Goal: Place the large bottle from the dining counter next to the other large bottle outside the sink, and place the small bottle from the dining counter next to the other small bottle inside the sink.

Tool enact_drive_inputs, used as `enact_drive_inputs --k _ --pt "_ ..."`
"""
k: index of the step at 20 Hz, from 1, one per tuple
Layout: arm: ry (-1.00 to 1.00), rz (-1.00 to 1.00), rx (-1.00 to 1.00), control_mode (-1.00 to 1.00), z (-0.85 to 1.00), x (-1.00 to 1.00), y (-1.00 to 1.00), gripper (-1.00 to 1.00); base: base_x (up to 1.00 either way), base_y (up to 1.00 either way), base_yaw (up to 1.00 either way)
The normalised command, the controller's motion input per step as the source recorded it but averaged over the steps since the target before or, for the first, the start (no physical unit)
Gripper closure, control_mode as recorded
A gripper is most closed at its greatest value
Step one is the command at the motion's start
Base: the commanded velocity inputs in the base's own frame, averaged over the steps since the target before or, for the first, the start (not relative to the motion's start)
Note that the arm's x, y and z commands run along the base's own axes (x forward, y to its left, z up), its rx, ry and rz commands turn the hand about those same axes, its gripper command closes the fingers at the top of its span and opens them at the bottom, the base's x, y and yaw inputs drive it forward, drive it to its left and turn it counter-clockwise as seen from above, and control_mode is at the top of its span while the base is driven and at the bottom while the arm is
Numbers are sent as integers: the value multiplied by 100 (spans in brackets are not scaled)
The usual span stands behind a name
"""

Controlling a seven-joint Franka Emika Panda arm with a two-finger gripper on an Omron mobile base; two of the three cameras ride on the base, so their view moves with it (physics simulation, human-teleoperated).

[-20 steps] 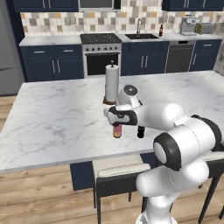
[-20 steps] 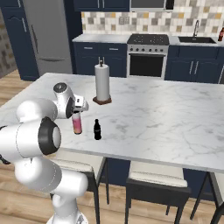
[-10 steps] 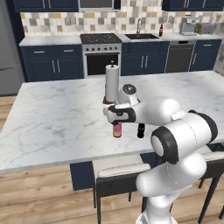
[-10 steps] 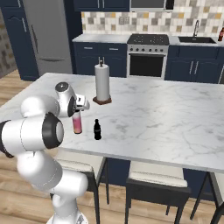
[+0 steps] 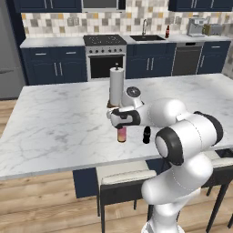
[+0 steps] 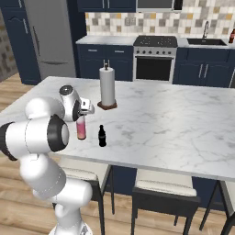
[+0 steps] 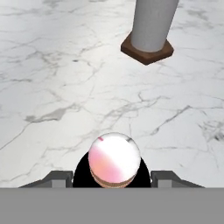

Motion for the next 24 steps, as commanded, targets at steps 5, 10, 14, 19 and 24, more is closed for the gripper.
enact_drive_inputs --k 5,10,14,19,24 --pt "-4 0 0 -100 0 -6 1 100 0 0 0" --pt "-8 0 0 -100 0 -24 1 100 0 0 0" --pt "-10 0 0 -100 0 -38 2 100 0 0 0" --pt "-10 0 0 -100 3 -31 0 100 0 0 0" --pt "-5 0 0 -100 4 -9 0 100 0 0 0"
